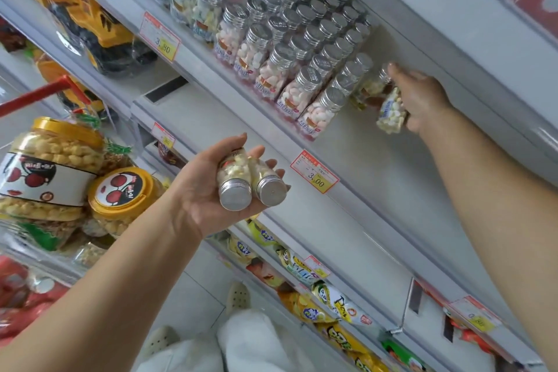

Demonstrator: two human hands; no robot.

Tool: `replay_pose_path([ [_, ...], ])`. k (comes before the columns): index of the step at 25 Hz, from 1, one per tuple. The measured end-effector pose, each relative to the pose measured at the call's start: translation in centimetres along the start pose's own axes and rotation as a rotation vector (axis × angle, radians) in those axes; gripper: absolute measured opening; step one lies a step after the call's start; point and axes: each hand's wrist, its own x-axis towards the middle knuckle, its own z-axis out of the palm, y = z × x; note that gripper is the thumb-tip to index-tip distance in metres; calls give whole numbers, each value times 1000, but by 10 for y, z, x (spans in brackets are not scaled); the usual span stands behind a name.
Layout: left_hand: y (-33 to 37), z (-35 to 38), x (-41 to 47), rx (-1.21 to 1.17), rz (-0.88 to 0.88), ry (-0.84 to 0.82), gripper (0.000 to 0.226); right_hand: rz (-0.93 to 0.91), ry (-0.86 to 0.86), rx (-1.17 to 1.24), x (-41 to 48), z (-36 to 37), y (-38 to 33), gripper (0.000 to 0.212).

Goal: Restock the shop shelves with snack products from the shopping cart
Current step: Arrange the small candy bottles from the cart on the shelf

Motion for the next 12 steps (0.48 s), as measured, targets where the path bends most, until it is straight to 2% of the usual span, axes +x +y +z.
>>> replay_pose_path([
  [2,3,3,3,-13,9,-12,37,-6,-17,3,6,5,-6,27],
  [5,4,7,7,-27,9,-46,36,-32,-44,24,11,16,-14,15],
  [8,2,5,9,-30,-2,-53,34,-34,-25,37,18,22,-14,26],
  [12,-2,-1,9,-16,-9,-21,37,-51,7,-20,15,28,-17,25],
])
